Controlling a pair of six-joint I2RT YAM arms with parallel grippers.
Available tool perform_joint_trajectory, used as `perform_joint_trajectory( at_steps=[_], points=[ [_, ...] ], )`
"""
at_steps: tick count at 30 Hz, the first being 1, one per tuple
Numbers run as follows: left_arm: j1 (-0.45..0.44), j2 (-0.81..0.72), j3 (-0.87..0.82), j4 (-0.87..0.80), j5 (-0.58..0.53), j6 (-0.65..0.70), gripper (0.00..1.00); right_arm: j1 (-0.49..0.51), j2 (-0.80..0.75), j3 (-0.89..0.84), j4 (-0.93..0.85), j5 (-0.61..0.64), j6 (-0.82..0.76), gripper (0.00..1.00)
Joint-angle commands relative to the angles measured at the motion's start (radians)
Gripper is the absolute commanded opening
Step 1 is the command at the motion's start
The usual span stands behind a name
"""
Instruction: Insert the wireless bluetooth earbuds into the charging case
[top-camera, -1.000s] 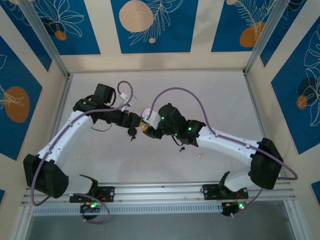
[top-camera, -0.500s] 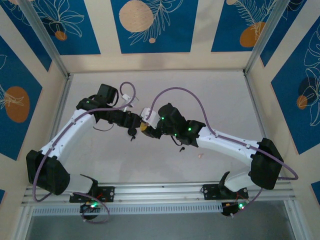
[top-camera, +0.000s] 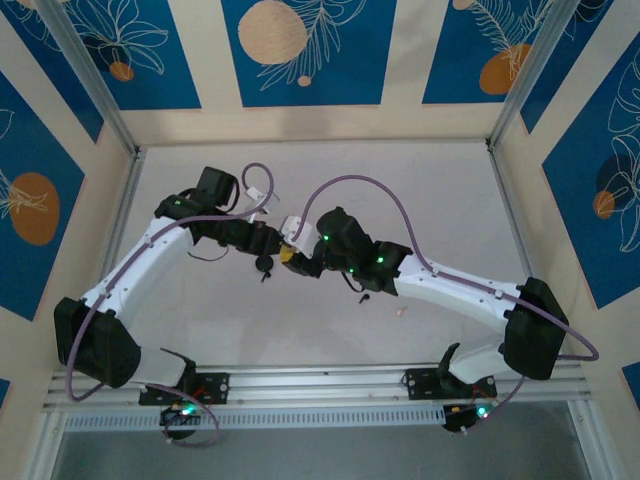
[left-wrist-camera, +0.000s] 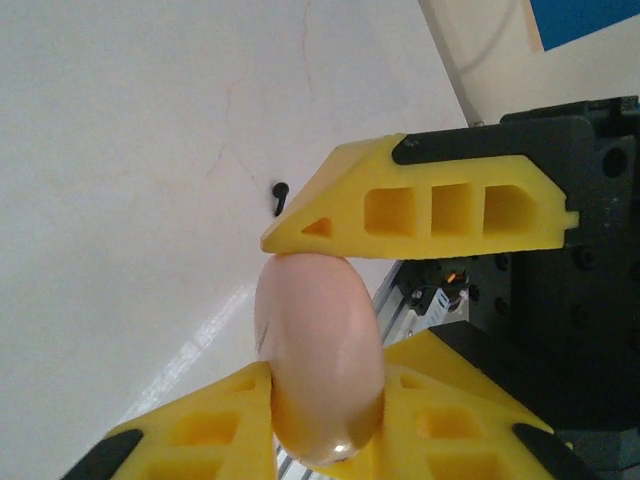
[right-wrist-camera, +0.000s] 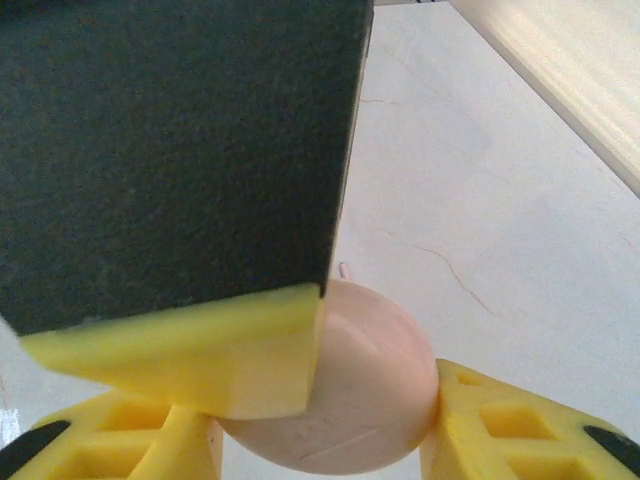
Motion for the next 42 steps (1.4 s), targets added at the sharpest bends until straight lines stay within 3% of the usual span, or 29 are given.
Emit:
perform_joint_trajectory(
  at_steps=[1, 4, 8, 16, 24, 32, 42],
  points=[
    [-0.009, 0.005, 0.014, 0.02, -0.007, 0.022, 0.2, 0.011, -0.046, -0.003, 0.064, -0.001, -0.013, 0.5],
    [-0.007, 0.001, 0.003, 0.053, -0.01, 0.045, 0.15, 0.009, -0.069, -0.031, 0.086, 0.034, 0.013, 0.62],
    [-0.007, -0.023, -0.044, 0.19, 0.002, 0.03, 0.14, -0.047, -0.141, -0.073, 0.076, -0.023, 0.135, 0.66],
    [-0.007, -0.122, -0.246, 0.724, 0.108, -0.181, 0.13, -0.28, -0.314, -0.17, 0.148, -0.43, 0.465, 0.66],
    [-0.009, -0.185, -0.44, 1.343, 0.244, -0.425, 0.13, -0.514, -0.302, -0.155, 0.244, -0.857, 0.645, 0.59],
    [-0.009, -0.142, -0.493, 1.772, 0.292, -0.665, 0.13, -0.523, -0.2, -0.086, 0.34, -1.07, 0.704, 0.58],
    [-0.015, -0.028, -0.505, 2.217, 0.316, -0.959, 0.14, -0.501, -0.126, 0.017, 0.354, -1.172, 0.696, 0.57]
  ],
)
